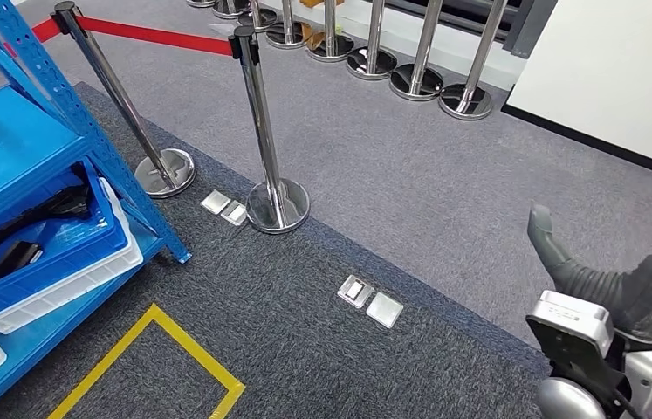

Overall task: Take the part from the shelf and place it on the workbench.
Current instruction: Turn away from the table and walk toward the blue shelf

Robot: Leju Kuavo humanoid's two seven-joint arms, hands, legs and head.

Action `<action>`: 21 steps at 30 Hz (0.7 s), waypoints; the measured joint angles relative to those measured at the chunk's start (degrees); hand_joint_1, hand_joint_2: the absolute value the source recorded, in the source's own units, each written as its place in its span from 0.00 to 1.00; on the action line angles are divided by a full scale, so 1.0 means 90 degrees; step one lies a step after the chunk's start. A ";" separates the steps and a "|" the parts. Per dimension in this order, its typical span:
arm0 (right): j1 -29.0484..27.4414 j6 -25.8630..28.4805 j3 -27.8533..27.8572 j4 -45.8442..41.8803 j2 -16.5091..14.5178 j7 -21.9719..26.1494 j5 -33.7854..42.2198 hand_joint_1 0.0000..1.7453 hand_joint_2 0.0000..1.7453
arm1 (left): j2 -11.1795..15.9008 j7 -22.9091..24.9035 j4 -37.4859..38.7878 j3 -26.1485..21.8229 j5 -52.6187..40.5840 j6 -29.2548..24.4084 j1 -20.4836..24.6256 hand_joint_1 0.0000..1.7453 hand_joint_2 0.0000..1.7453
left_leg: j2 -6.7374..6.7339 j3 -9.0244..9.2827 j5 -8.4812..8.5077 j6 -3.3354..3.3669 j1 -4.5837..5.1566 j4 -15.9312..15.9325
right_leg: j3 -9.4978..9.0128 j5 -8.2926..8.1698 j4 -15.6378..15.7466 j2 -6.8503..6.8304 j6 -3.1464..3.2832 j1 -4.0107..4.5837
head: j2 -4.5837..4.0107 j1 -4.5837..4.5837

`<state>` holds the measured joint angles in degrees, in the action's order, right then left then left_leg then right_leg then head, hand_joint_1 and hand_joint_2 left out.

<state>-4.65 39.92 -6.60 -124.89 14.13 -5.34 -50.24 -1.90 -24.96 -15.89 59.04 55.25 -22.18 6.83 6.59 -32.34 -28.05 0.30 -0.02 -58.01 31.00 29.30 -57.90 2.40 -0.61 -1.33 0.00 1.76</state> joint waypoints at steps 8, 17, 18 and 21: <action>0.0007 0.0001 -0.0003 0.0001 0.0001 0.0001 -0.0004 0.00 1.00 | -0.0007 -0.0002 0.0000 0.0000 0.0002 -0.0027 0.0013 0.00 0.00 | -0.0691 -0.0748 -0.0588 -0.0155 -0.0061 -0.1558 | -0.0079 0.0030 0.0068 -0.0640 0.0113 -0.0001 | 0.0000 -0.0208; 0.0086 -0.0001 -0.0009 0.0001 0.0005 0.0001 -0.0005 0.00 1.00 | -0.0005 0.0009 0.0000 0.0000 -0.0002 0.0024 0.0050 0.00 0.00 | -0.0900 0.0026 0.0053 0.0117 0.0016 0.0115 | -0.0196 0.0339 -0.0131 -0.0741 -0.0159 0.0003 | 0.0000 -0.0211; 0.0092 -0.0001 -0.0010 0.0002 0.0008 0.0001 -0.0005 0.00 1.00 | -0.0005 0.0014 0.0000 0.0000 -0.0003 0.0030 0.0063 0.00 0.00 | -0.0835 0.0044 0.0071 0.0154 -0.0002 0.0143 | -0.0048 0.0521 -0.0445 -0.0551 -0.0174 -0.0004 | 0.0000 -0.0182; 0.0081 -0.0001 -0.0013 0.0005 0.0016 -0.0003 -0.0001 0.00 1.00 | -0.0007 0.0024 0.0000 0.0000 -0.0002 0.0052 0.0082 0.00 0.00 | -0.0611 0.0046 0.0071 0.0201 0.0012 0.0146 | 0.0621 0.0983 -0.1671 -0.0298 -0.0182 0.0005 | 0.0000 -0.0089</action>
<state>-3.92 39.92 -6.71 -124.84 14.27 -5.37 -50.25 -1.96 -24.74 -15.89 59.04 55.24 -21.72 7.57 1.08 -31.93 -27.41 2.11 0.10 -56.70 36.59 38.15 -72.94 -0.28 -2.25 -1.29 0.00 0.96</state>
